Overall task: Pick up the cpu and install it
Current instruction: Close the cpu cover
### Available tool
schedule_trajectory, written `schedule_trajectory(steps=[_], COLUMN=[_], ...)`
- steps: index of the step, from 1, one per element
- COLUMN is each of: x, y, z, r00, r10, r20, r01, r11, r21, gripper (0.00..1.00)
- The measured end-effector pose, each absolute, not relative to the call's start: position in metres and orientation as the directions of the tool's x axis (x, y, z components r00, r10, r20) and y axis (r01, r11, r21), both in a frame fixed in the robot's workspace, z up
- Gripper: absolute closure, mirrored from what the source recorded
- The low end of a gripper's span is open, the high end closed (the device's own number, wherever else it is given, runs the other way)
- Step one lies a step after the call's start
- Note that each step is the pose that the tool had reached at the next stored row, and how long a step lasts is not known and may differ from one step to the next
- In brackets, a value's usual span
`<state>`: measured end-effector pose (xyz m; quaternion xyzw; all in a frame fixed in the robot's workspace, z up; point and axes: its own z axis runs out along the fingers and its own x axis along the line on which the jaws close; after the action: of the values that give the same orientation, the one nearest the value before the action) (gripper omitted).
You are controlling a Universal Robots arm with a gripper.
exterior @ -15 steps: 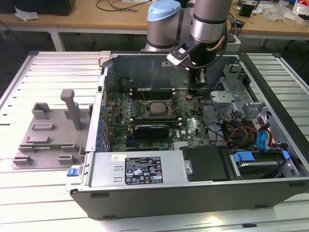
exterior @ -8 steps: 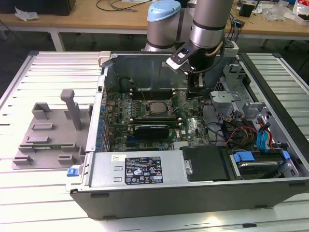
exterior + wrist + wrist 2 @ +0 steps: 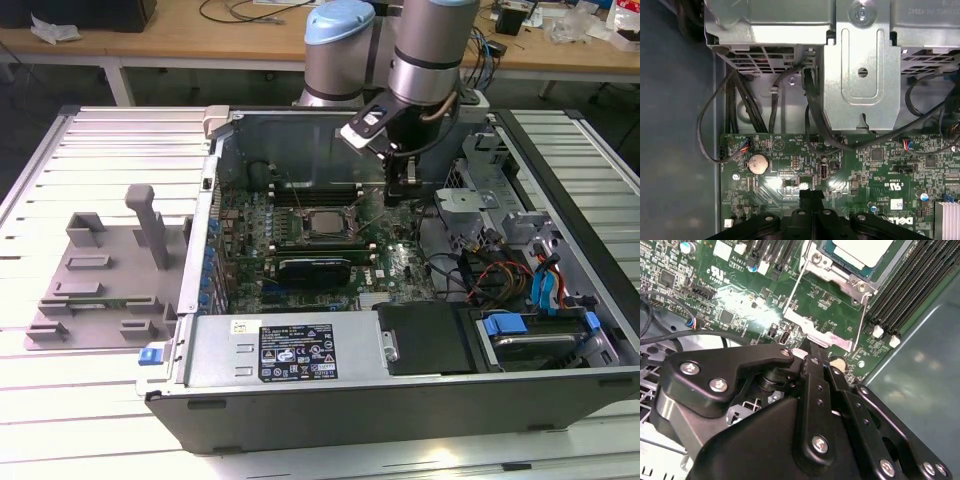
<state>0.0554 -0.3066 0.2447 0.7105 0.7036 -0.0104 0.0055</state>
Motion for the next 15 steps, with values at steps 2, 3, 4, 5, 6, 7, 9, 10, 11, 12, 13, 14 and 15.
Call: schedule_trajectory(steps=[2, 3, 4, 5, 6, 7, 9, 10, 11, 12, 13, 14, 15], x=[0.049, 0.044, 0.037, 0.032, 0.025, 0.021, 0.011, 0.006, 0.000, -0.002, -0.002, -0.002, -0.002], y=[-0.307, -0.307, -0.307, -0.307, -0.307, -0.307, -0.307, -0.307, -0.307, -0.307, -0.307, -0.307, -0.307], z=[0.245, 0.245, 0.245, 0.245, 0.245, 0.245, 0.245, 0.245, 0.245, 0.245, 0.245, 0.245, 0.245], r00=[0.010, 0.010, 0.010, 0.010, 0.010, 0.010, 0.010, 0.010, 0.010, 0.010, 0.010, 0.010, 0.010], r10=[1.000, 1.000, 1.000, 1.000, 1.000, 1.000, 1.000, 1.000, 1.000, 1.000, 1.000, 1.000, 1.000], r20=[-0.022, -0.022, -0.022, -0.022, -0.021, -0.020, -0.020, -0.019, -0.019, -0.019, -0.019, -0.019, -0.019], r01=[1.000, 1.000, 1.000, 1.000, 1.000, 1.000, 1.000, 1.000, 1.000, 1.000, 1.000, 1.000, 1.000], r11=[-0.010, -0.010, -0.010, -0.010, -0.010, -0.010, -0.010, -0.010, -0.010, -0.010, -0.010, -0.010, -0.010], r21=[-0.006, -0.006, -0.005, -0.004, -0.003, -0.003, -0.002, -0.002, -0.002, -0.002, -0.002, -0.002, -0.002], gripper=[0.89, 0.89, 0.89, 0.89, 0.89, 0.89, 0.89, 0.89, 0.89, 0.89, 0.89, 0.89, 0.89])
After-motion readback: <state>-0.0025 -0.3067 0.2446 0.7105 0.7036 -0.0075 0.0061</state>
